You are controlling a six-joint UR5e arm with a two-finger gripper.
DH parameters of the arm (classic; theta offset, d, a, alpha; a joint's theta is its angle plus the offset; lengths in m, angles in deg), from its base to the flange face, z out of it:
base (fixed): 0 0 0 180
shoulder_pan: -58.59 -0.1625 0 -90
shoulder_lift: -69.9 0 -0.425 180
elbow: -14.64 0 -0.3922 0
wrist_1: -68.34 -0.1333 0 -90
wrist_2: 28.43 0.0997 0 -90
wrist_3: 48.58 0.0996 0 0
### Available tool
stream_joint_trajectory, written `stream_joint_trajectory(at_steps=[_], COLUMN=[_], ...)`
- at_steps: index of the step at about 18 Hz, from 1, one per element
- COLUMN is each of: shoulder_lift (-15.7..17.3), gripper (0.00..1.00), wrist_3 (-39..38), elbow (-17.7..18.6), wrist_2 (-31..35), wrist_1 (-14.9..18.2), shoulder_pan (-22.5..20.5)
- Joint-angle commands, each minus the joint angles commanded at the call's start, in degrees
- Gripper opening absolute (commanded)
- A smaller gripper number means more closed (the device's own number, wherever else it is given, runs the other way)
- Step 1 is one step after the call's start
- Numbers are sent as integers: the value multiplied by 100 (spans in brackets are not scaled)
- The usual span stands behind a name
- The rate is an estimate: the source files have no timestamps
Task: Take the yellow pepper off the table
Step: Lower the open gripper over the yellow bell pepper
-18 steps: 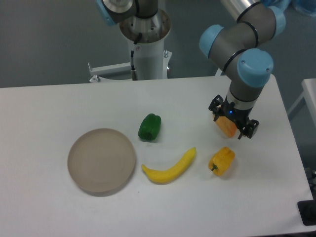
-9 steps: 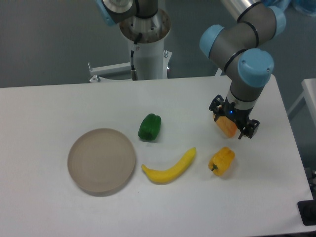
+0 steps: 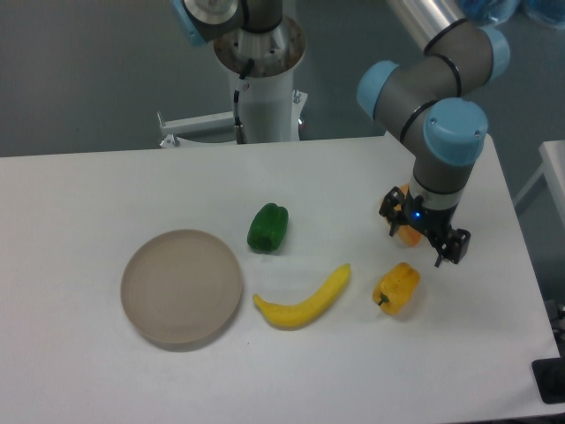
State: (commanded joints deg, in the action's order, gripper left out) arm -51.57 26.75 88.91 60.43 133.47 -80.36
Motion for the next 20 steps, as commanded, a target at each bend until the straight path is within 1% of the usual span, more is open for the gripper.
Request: stream_joint_trajectory(at_steps=[5,8,13,20], shoulder_lift=[-132,-281,-413,-422], gripper=[100,100,100,100], wrist_3=[-106,-80,-1,-1], elbow=[-18,-141,17,79], wrist_2=[17,18,18,9], wrist_1=[-35,-44,-35,-18], shoulder_pan=[88,123,132,114])
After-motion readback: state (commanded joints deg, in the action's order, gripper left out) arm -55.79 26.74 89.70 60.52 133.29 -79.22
